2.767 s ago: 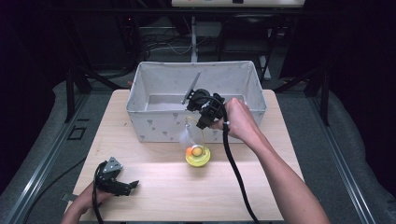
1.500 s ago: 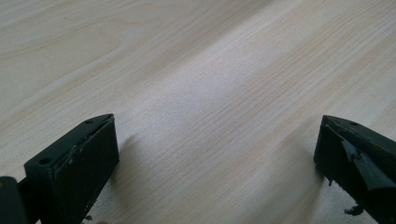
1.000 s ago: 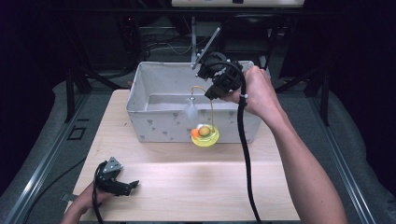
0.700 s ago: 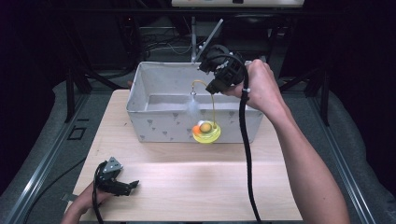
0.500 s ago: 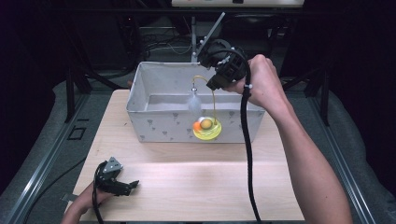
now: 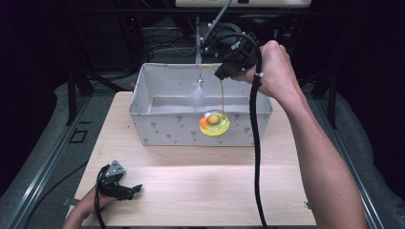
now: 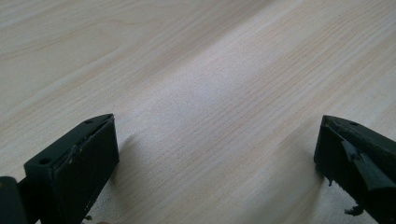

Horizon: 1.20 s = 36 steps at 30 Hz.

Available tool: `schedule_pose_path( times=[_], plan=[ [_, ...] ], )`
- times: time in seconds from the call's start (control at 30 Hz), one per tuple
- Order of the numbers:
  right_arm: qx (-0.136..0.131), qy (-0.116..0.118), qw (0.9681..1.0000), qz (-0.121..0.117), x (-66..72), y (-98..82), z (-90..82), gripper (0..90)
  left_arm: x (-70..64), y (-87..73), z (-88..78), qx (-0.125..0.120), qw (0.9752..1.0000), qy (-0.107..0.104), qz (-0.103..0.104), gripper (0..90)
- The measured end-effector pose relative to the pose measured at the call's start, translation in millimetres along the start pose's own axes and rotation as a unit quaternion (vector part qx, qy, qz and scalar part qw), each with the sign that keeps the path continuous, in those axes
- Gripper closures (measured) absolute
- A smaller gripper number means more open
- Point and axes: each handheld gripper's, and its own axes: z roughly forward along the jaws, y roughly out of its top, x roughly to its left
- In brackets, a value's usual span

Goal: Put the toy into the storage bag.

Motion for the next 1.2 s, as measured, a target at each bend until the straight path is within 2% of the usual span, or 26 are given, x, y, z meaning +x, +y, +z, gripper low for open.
schedule_pose_path(
  times=[0.3,0.5,0.83,0.9,1.2],
  plan=[
    [-0.014,-0.010,0.9997,0.015,-11.7,2.8,-8.9,89.1,0.0,0.0,0.0,0.000,1.0000,0.000,0.000,0.0],
    [-0.025,-0.026,0.9989,0.029,-22.7,6.1,-15.6,89.1,0.0,-0.1,0.0,-0.001,1.0000,0.000,0.000,0.0],
    [-0.027,-0.045,0.9975,0.048,-39.0,11.0,-17.7,89.1,-0.2,-0.1,0.1,-0.001,1.0000,-0.001,-0.001,0.0],
    [-0.025,-0.042,0.9975,0.050,-41.1,11.3,-17.8,89.1,-0.1,0.0,0.1,-0.001,1.0000,0.000,-0.001,0.0],
    [-0.027,-0.061,0.9945,0.080,-61.4,12.4,-13.2,89.1,-0.1,-0.1,0.2,-0.001,1.0000,-0.001,-0.001,0.0]
  ],
)
